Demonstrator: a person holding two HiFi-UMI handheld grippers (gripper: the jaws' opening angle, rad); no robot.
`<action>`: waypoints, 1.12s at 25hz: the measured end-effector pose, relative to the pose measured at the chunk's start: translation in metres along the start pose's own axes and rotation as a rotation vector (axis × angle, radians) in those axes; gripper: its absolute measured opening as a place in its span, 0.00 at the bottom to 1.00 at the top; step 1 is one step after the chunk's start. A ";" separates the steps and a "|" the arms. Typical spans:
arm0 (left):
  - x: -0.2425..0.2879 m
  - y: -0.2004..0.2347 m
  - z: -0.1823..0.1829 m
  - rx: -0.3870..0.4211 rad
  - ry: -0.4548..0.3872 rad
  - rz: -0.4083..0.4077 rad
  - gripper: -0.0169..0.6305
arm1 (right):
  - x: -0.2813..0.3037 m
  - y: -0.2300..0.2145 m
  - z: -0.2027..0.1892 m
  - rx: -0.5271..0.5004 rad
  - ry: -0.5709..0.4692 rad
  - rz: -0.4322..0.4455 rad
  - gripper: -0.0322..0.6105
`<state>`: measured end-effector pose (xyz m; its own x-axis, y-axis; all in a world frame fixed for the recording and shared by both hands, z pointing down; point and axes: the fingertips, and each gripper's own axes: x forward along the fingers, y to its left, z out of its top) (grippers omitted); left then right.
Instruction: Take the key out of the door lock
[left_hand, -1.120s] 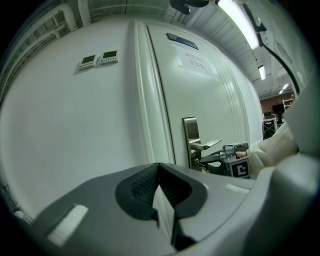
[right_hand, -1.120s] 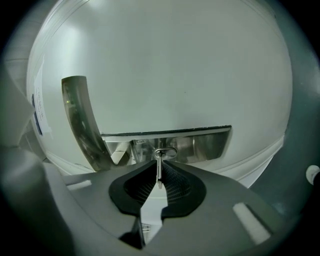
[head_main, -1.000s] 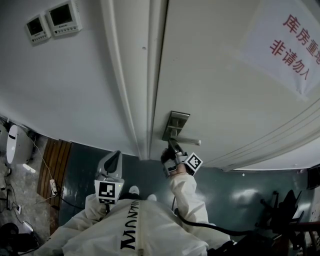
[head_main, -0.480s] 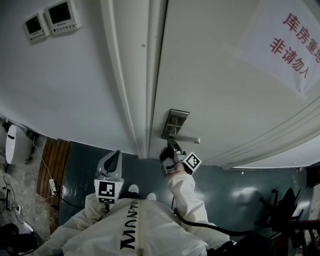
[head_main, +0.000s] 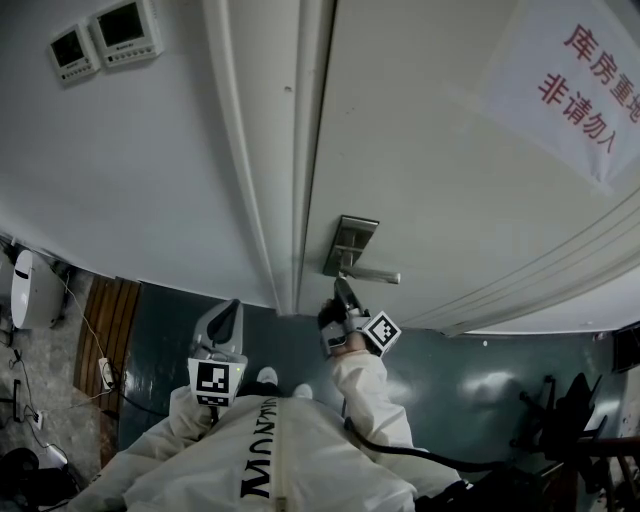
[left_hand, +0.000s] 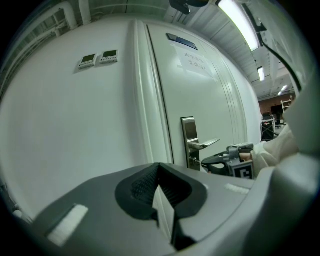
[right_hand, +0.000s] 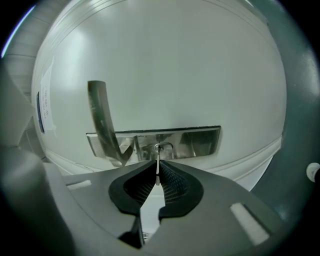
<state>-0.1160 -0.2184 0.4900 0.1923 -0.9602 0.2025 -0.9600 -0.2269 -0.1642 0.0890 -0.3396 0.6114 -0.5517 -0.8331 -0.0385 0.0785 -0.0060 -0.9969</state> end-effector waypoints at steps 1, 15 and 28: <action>0.000 0.001 0.000 -0.002 -0.001 0.001 0.03 | -0.010 -0.002 -0.006 0.005 0.003 0.004 0.08; 0.004 -0.021 -0.001 -0.008 -0.013 -0.043 0.03 | -0.062 0.017 -0.023 -0.305 0.081 -0.040 0.08; 0.009 -0.031 0.002 0.004 -0.023 -0.064 0.03 | -0.074 0.057 -0.024 -0.805 0.108 -0.126 0.08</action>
<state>-0.0843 -0.2199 0.4953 0.2578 -0.9472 0.1907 -0.9447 -0.2885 -0.1557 0.1143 -0.2656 0.5562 -0.5965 -0.7948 0.1120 -0.5866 0.3365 -0.7366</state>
